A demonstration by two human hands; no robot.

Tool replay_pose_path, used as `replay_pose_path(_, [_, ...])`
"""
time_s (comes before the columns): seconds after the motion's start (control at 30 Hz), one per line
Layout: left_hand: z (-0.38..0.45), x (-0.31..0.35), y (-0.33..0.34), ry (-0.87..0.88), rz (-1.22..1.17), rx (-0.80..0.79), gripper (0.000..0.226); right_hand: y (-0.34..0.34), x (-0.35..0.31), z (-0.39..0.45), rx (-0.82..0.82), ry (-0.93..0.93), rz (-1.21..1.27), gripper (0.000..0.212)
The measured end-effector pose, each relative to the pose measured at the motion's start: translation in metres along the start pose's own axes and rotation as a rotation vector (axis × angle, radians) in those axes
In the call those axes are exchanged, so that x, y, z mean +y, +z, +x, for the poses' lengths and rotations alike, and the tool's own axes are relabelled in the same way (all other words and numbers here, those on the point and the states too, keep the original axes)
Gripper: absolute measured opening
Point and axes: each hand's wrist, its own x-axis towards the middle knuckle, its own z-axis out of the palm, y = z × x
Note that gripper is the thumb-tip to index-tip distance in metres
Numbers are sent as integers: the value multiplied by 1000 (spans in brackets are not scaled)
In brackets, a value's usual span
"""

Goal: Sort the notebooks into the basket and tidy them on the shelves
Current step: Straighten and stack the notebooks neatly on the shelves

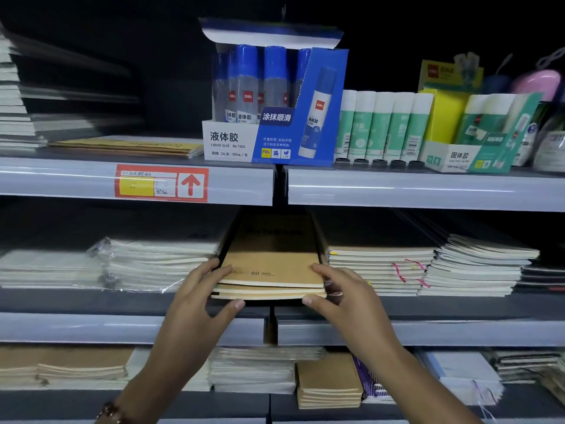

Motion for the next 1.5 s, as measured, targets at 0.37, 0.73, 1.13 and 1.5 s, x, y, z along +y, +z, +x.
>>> replay_pose_path(0.37, [-8, 6, 21, -253, -492, 138, 64, 12, -5, -13, 93, 13, 37, 51])
replay_pose_path(0.73, [-1, 8, 23, -201, -271, 199, 64, 13, -11, -3, 104, 24, -71, 59])
replay_pose_path(1.13, [-5, 3, 20, 280, 364, 300, 46, 22, 4, -12, 202, -300, -377, 48])
replay_pose_path(1.5, [39, -22, 21, 664, 461, 236, 31, 19, 32, 36, 8, -839, -638, 48])
